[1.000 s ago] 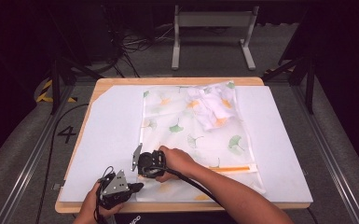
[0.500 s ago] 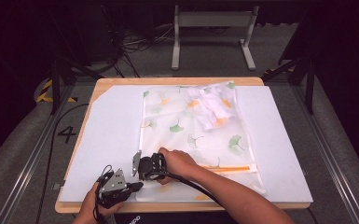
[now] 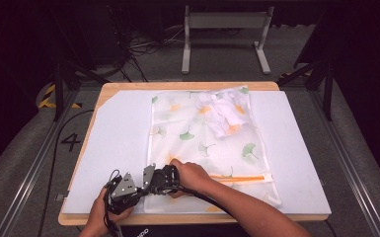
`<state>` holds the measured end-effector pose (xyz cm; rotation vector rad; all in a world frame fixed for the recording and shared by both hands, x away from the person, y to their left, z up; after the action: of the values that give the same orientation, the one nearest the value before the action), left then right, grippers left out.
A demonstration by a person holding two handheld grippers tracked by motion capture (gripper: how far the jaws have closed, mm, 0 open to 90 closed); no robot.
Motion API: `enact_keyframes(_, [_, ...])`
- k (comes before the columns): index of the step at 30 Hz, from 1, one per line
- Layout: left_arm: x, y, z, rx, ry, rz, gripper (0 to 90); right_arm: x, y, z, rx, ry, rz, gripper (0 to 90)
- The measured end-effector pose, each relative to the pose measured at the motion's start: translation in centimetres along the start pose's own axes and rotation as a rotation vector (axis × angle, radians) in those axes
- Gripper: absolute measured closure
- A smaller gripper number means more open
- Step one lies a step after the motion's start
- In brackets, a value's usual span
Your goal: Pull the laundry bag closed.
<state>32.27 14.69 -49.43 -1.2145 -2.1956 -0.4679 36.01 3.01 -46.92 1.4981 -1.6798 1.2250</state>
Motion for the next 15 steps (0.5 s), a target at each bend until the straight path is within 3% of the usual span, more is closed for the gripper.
enact_keyframes(8, [0.00,0.14,0.10,0.041,-0.006,0.011,90.0,0.17,0.17,0.33,0.010,0.000,0.018,90.0])
enact_keyframes(15, [0.10,0.33,0.23,0.049,-0.018,0.026,90.0,0.35,0.31,0.62,0.017,0.007,0.039,90.0])
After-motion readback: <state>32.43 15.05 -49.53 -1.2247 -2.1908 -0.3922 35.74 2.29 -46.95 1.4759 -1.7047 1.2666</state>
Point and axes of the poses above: each handheld gripper's, and its own axes: x roughly backward along the jaws, z roughly out of its underside, y roughly to its left, the point moved 5 cm from there along -x, roughly forward along the jaws, and after that the axes turned 1 degree about -y, right-handed, at the moved point
